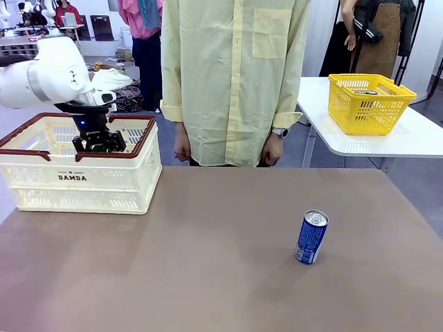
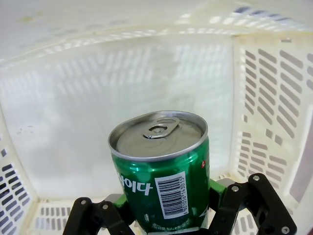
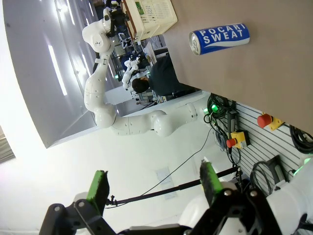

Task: Place the drinks into the Shopping basket.
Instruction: Pick up one drink and place it into the Shopping basket.

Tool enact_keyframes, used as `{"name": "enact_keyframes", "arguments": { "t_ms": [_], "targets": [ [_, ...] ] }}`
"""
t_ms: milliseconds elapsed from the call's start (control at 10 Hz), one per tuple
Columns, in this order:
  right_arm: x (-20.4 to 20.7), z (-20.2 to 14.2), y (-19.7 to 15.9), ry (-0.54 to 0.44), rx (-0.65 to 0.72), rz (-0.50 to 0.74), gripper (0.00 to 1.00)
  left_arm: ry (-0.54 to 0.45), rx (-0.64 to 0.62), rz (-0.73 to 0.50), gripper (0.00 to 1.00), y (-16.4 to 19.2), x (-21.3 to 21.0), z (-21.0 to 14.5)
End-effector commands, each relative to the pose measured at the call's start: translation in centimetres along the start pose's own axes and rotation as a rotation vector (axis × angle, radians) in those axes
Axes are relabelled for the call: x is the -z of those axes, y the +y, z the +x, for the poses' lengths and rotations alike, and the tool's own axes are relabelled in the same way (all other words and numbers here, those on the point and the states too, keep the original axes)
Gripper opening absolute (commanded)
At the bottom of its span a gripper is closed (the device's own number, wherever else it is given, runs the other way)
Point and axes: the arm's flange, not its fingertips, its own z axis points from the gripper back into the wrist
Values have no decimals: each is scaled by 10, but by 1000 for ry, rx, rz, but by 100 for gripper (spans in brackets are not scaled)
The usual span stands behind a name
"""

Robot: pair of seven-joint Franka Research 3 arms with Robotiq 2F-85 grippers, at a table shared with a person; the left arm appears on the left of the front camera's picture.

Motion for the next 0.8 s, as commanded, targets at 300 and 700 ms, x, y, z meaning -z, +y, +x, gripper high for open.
{"name": "enact_keyframes", "arguments": {
  "t_ms": [300,700],
  "targets": [
    [0,-2,4,8,14,2,100,7,-40,31,67,0,-2,12],
    [0,-2,4,8,14,2,100,-7,-52,42,100,2,-4,12]
  ]
}}
